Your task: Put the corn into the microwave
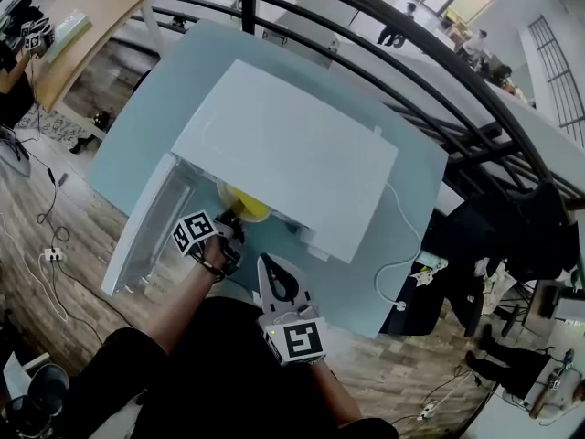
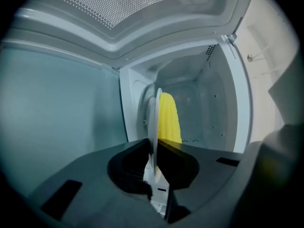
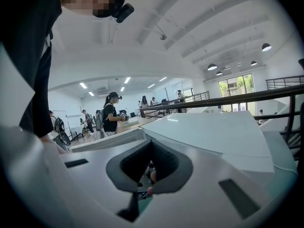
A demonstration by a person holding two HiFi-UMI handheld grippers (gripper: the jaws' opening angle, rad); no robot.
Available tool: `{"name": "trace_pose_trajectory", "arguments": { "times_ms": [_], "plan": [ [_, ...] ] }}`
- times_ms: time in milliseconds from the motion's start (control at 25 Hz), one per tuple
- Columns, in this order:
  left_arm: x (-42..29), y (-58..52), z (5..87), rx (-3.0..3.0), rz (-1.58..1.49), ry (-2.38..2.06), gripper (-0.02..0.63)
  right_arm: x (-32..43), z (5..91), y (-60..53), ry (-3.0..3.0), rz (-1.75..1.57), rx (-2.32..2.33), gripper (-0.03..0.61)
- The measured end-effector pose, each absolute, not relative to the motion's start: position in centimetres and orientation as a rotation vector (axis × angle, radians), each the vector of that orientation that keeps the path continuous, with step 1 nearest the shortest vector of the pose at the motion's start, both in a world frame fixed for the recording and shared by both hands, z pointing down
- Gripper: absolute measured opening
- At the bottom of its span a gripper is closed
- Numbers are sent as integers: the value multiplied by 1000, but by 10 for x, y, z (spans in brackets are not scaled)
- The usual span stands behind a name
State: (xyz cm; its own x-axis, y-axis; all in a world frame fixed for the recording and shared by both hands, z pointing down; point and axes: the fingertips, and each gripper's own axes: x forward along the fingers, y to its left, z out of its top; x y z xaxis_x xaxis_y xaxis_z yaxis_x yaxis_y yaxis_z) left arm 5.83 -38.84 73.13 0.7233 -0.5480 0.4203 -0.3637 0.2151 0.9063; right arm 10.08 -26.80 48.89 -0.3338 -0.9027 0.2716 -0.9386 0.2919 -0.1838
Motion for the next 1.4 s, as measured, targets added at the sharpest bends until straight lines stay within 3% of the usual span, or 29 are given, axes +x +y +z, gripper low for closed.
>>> {"name": "trace_pose_trajectory", "arguments": {
  "times_ms": [1400],
  "plan": [
    [70,-411,755,1412,3,-883,31,108,499,-277,-2393,526,1766,8]
  ]
}}
